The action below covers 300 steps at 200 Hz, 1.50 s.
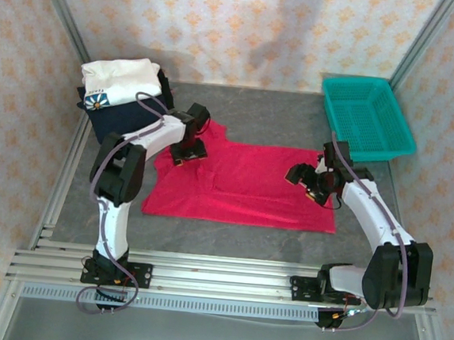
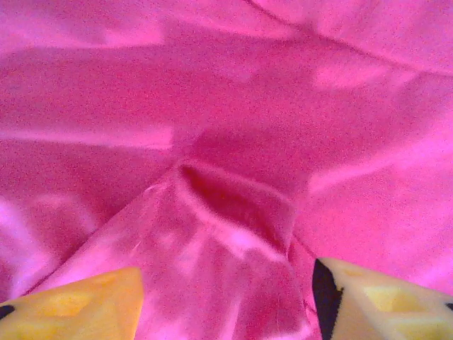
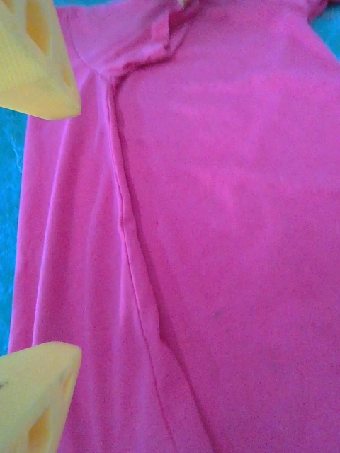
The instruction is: Fold and stack the t-shirts
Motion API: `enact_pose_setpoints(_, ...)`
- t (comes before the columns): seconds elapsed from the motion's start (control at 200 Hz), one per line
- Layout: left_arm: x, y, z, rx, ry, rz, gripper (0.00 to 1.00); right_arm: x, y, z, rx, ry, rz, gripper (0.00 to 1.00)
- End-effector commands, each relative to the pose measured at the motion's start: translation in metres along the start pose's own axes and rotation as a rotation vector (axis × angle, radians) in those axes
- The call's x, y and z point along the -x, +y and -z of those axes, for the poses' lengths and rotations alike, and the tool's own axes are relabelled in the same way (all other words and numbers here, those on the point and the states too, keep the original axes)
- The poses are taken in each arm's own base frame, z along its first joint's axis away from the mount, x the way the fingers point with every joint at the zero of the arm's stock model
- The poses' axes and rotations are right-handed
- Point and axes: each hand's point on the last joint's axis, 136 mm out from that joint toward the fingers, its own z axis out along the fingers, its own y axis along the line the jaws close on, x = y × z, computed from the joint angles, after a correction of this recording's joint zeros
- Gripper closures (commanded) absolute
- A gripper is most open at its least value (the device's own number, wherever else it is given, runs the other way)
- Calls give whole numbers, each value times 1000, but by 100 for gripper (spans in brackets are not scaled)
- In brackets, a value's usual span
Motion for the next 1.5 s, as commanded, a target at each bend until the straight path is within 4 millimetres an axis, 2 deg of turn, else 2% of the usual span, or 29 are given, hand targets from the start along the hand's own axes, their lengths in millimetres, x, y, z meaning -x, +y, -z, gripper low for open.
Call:
enact_pose_setpoints(0.0,14,15,61,-25,-126,18,32,1,-31,4,-188,-9,-1,18)
enact_pose_setpoints(0.11,-4,23,64,-63,-111,35,31,1,-37,-6,-200,4,-32,18)
enact_pose_setpoints(0.185,-20,35,53,-65,-89,49,35,1,-43,-18,-221,17,-79,21)
enact_pose_setpoints(0.285,-42,48,33,-65,-43,75,48,-3,-53,-35,-243,41,-135,28)
enact_pose_setpoints(0.385,-61,63,8,-45,-6,104,65,-9,-72,-50,-311,61,-181,39)
enact_pose_setpoints(0.47,-74,77,-8,-6,17,114,69,-14,-88,-58,-373,83,-205,48)
enact_pose_setpoints(0.611,-94,98,-22,54,57,122,72,-25,-113,-59,-485,86,-231,56)
enact_pose_setpoints(0.866,-147,142,-33,145,157,152,75,-50,-145,-46,-630,119,-246,55)
enact_pose_setpoints(1.116,-190,161,-22,147,218,162,74,-71,-152,-37,-644,150,-271,53)
enact_pose_setpoints(1.286,-201,168,-6,145,227,162,74,-78,-146,-31,-610,173,-269,48)
enact_pose_setpoints(1.361,-197,166,7,126,211,160,72,-77,-138,-27,-578,175,-264,44)
enact_pose_setpoints(1.396,-188,158,17,95,185,154,70,-73,-131,-23,-553,170,-258,42)
enact_pose_setpoints(1.496,-146,130,56,10,61,116,47,-52,-106,-3,-478,103,-209,34)
